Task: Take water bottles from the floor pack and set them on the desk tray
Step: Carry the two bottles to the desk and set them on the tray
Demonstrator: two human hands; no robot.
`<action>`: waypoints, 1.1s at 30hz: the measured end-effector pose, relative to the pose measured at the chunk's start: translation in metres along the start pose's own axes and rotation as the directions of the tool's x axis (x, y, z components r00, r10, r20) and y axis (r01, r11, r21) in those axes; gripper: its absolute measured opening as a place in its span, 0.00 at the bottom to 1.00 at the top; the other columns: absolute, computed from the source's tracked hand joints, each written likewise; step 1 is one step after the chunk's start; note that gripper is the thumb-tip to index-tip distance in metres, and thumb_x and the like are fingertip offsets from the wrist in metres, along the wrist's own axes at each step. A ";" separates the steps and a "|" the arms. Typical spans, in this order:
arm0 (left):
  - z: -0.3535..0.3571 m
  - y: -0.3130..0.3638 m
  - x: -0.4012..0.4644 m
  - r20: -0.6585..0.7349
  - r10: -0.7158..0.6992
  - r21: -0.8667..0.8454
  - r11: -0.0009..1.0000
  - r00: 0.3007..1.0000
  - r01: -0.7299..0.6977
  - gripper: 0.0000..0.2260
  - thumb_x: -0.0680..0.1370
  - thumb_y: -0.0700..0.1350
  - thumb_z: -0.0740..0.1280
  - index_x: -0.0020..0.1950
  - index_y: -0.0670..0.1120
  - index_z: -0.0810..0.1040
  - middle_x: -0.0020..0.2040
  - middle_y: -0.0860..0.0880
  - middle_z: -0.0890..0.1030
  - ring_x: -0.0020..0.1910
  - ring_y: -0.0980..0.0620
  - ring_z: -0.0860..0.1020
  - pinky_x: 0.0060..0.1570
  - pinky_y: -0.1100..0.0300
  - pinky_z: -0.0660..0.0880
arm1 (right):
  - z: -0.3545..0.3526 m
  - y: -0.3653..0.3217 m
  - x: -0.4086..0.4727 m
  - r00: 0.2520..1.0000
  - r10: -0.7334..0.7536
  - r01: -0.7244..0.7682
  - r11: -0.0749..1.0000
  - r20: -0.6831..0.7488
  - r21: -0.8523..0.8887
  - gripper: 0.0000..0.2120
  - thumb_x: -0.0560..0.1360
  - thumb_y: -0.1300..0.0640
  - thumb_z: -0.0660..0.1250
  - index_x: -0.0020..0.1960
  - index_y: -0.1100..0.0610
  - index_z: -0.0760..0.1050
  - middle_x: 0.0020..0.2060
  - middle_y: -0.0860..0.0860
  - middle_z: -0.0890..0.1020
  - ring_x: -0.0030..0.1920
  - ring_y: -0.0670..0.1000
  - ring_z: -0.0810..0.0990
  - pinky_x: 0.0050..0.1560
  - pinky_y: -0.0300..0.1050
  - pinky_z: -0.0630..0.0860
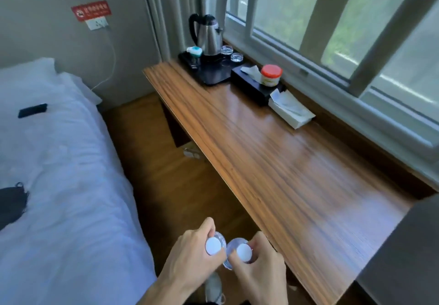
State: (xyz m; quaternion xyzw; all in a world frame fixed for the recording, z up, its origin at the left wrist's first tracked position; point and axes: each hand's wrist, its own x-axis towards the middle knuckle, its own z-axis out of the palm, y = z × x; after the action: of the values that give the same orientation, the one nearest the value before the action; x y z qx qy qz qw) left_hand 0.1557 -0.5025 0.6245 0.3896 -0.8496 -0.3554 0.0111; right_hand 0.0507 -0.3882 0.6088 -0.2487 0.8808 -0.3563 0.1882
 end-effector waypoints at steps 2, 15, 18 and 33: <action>-0.022 -0.010 0.015 -0.067 -0.040 -0.016 0.999 0.997 0.039 0.17 0.67 0.60 0.68 0.38 0.54 0.62 0.28 0.54 0.72 0.31 0.55 0.74 0.24 0.66 0.66 | 0.012 -0.026 0.018 0.997 -0.077 0.076 0.997 0.026 0.020 0.19 0.58 0.39 0.74 0.33 0.49 0.67 0.22 0.44 0.70 0.38 0.37 0.78 0.32 0.30 0.73; -0.130 -0.069 0.137 -0.271 -0.158 -0.062 0.987 0.950 0.147 0.16 0.69 0.59 0.70 0.39 0.54 0.64 0.29 0.55 0.74 0.29 0.51 0.76 0.23 0.68 0.65 | 0.079 -0.150 0.163 0.928 -0.335 0.333 0.942 0.163 0.040 0.16 0.62 0.44 0.75 0.35 0.46 0.68 0.27 0.46 0.76 0.27 0.45 0.75 0.26 0.32 0.69; -0.156 -0.080 0.175 -0.295 -0.168 -0.052 0.986 0.941 0.159 0.16 0.68 0.59 0.70 0.38 0.55 0.64 0.29 0.55 0.73 0.28 0.53 0.76 0.23 0.68 0.66 | 0.095 -0.176 0.201 0.922 -0.350 0.340 0.936 0.167 0.087 0.16 0.61 0.41 0.72 0.35 0.47 0.69 0.26 0.47 0.76 0.29 0.45 0.77 0.26 0.33 0.69; -0.286 -0.110 0.365 -0.366 -0.121 -0.060 0.993 0.923 0.106 0.15 0.69 0.53 0.73 0.39 0.52 0.66 0.26 0.53 0.71 0.27 0.55 0.74 0.21 0.67 0.66 | 0.158 -0.305 0.383 0.922 -0.364 0.346 0.928 0.131 0.139 0.18 0.62 0.42 0.73 0.34 0.50 0.66 0.35 0.42 0.78 0.27 0.47 0.72 0.24 0.41 0.69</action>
State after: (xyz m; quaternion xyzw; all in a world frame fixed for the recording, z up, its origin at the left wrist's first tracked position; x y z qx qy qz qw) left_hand 0.0582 -0.9661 0.6760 0.4977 -0.8013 -0.2925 0.1573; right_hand -0.0847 -0.8816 0.6624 -0.4200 0.7821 -0.4135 0.2021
